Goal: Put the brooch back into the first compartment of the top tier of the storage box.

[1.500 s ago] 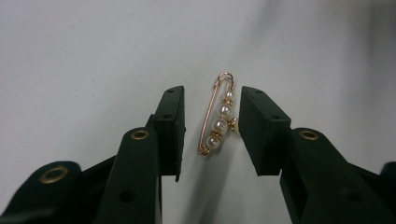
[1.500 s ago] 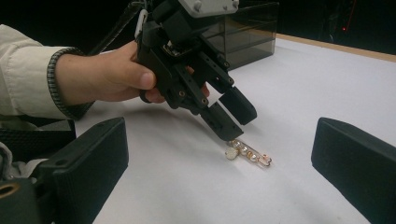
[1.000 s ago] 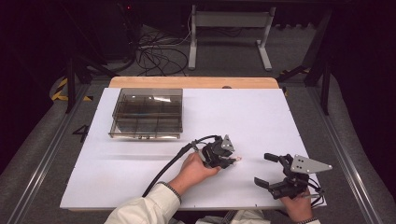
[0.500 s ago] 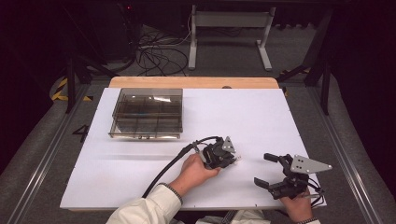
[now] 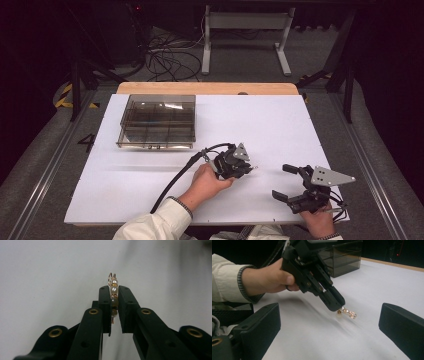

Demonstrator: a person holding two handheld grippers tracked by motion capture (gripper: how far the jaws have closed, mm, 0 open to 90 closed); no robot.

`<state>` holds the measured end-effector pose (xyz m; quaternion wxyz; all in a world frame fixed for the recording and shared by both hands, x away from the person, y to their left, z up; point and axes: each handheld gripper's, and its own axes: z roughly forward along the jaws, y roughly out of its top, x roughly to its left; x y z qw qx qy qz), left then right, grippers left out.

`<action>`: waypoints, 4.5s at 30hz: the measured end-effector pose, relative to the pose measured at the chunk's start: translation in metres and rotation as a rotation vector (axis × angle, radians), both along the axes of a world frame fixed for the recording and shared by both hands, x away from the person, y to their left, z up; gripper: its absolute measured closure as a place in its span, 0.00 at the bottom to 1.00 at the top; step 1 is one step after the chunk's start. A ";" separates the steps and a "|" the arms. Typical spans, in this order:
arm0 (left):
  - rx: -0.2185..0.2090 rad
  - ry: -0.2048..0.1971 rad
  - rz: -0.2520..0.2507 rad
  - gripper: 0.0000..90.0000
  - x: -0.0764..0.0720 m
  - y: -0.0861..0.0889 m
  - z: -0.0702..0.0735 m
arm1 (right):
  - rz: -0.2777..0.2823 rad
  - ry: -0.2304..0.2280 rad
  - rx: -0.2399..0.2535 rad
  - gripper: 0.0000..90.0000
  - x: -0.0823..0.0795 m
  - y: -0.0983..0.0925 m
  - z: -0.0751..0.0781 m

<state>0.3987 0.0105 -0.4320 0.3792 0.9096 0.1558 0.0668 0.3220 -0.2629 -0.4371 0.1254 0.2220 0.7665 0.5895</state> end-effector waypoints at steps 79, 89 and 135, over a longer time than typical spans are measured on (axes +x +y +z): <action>-0.190 -0.166 0.225 0.91 -0.036 0.137 0.096 | -0.004 0.014 -0.003 0.05 0.002 0.001 -0.002; -0.204 -0.190 0.285 0.91 -0.036 0.162 0.103 | -0.005 0.014 -0.003 0.05 0.002 0.001 -0.002; -0.192 -0.223 0.630 0.91 -0.032 0.259 0.104 | -0.005 0.023 -0.005 0.05 0.003 0.001 -0.003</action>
